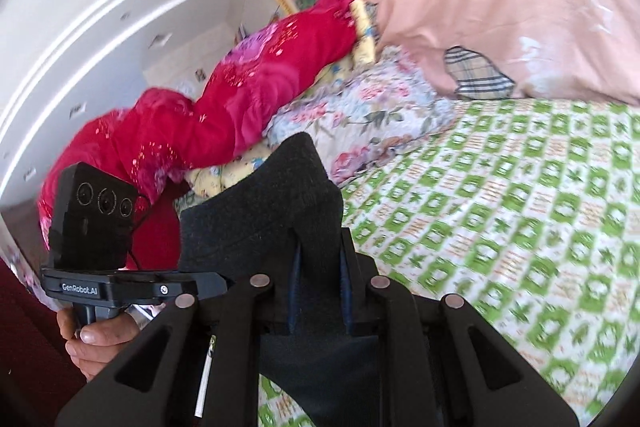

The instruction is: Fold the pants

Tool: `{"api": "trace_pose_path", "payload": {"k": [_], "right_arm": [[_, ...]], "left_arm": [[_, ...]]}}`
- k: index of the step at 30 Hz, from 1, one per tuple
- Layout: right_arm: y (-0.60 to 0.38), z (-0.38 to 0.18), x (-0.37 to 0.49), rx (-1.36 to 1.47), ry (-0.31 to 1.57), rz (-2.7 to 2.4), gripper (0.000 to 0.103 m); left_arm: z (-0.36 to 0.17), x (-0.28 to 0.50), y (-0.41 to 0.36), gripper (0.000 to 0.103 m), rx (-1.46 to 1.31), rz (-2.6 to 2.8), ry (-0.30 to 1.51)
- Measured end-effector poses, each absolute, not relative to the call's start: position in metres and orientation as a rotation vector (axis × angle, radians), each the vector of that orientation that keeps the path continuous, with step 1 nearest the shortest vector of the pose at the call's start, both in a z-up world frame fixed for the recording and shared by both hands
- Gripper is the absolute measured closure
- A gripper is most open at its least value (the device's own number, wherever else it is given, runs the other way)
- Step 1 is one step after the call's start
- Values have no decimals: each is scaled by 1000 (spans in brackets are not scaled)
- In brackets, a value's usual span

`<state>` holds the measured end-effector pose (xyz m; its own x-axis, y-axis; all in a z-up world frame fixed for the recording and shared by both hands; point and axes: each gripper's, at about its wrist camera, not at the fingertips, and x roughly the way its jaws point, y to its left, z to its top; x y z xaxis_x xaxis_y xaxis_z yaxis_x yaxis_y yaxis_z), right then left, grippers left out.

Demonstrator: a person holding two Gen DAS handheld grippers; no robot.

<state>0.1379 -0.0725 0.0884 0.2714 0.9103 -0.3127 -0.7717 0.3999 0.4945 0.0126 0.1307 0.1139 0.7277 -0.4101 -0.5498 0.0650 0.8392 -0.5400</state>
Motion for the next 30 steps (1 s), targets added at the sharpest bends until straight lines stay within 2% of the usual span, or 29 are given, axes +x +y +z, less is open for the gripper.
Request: {"api": "trace_pose_path", "payload": {"k": [16,26,28,30], "right_arm": [[-174,45,131,406,594,1025,85],[-216,9,132,463,652,941,85],[-222,3,131,453,666,911,84],[-227,-3,132,454,694,876,78]], "left_arm": [[95,34,22,86,-349,-382,820],[65,48,-31,86,-245,-402,889],[60,50,-38,85,-224,-409,898],[54,52,-45,82,-202,-421,897]]}}
